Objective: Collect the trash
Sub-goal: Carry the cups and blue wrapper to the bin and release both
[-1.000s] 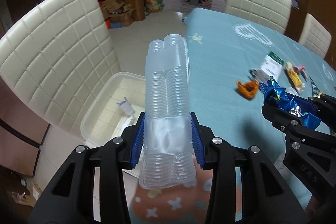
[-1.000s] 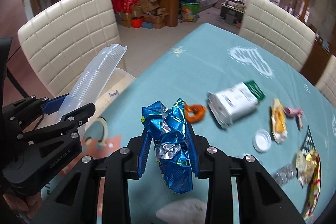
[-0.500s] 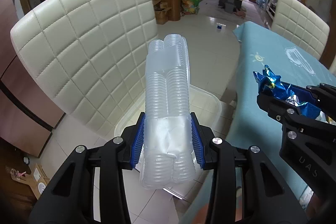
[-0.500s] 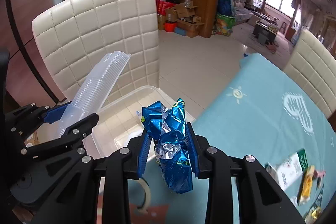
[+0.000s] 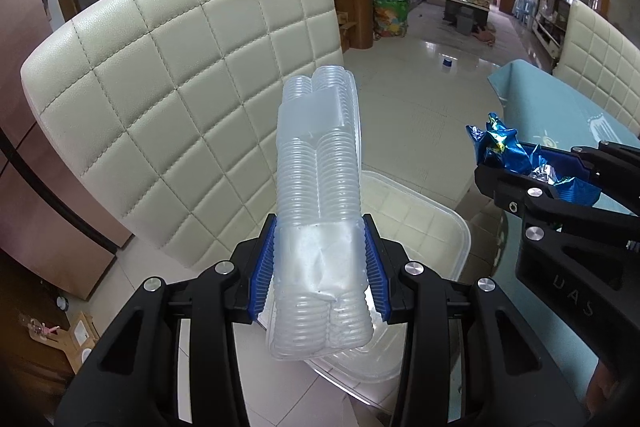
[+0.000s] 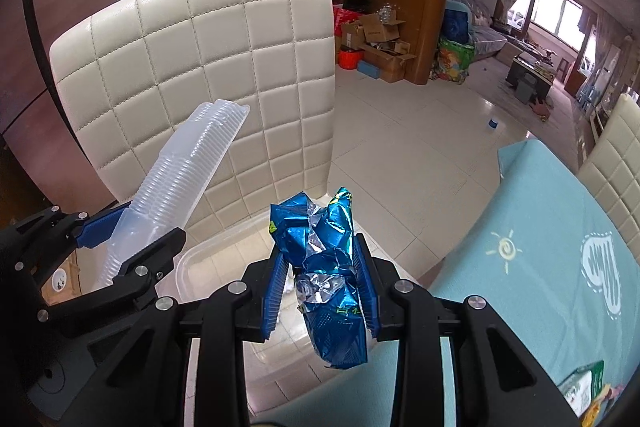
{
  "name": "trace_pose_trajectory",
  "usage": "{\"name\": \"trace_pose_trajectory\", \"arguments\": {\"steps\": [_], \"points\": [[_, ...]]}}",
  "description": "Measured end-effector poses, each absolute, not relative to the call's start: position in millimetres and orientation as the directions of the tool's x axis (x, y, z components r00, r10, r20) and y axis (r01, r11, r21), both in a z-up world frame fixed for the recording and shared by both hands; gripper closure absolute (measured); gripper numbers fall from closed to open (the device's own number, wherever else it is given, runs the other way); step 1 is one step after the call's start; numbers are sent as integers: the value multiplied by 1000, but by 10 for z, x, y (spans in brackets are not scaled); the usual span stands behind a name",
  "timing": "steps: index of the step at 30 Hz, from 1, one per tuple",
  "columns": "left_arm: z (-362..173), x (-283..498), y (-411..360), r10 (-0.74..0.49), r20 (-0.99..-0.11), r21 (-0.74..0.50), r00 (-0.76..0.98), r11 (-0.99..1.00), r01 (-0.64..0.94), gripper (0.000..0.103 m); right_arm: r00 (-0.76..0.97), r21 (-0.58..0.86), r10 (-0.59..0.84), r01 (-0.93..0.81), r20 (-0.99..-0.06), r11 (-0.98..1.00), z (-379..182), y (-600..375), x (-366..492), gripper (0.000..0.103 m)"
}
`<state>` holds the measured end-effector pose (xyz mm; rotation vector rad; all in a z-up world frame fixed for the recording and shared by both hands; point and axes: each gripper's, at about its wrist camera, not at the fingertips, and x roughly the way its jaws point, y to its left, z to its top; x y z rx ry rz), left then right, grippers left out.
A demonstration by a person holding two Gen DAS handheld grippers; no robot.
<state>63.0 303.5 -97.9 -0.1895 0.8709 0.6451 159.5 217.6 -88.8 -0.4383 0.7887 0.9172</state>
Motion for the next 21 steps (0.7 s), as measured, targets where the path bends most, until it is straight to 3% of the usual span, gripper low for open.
{"name": "trace_pose_trajectory", "arguments": {"steps": [8, 9, 12, 13, 21], "points": [[-1046, 689, 3193, 462, -766, 107, 447, 777, -620, 60, 337, 6, 545, -847, -768, 531, -937, 2361, 1718, 69], [-1059, 691, 3208, 465, -767, 110, 443, 774, -623, 60, 339, 2, 544, -847, -767, 531, -941, 2330, 1722, 65], [-1105, 694, 3248, 462, -775, 108, 431, 769, -631, 60, 334, 0, 533, -847, -777, 531, -964, 2336, 1755, 39], [-1117, 694, 3261, 460, -778, 106, 428, 767, -632, 60, 340, 1, 537, -845, -772, 536, -961, 2320, 1764, 37], [-1143, 729, 3262, 453, -783, 105, 427, 772, -627, 60, 365, -18, 507, -824, -781, 567, -990, 2234, 1830, 36]]}}
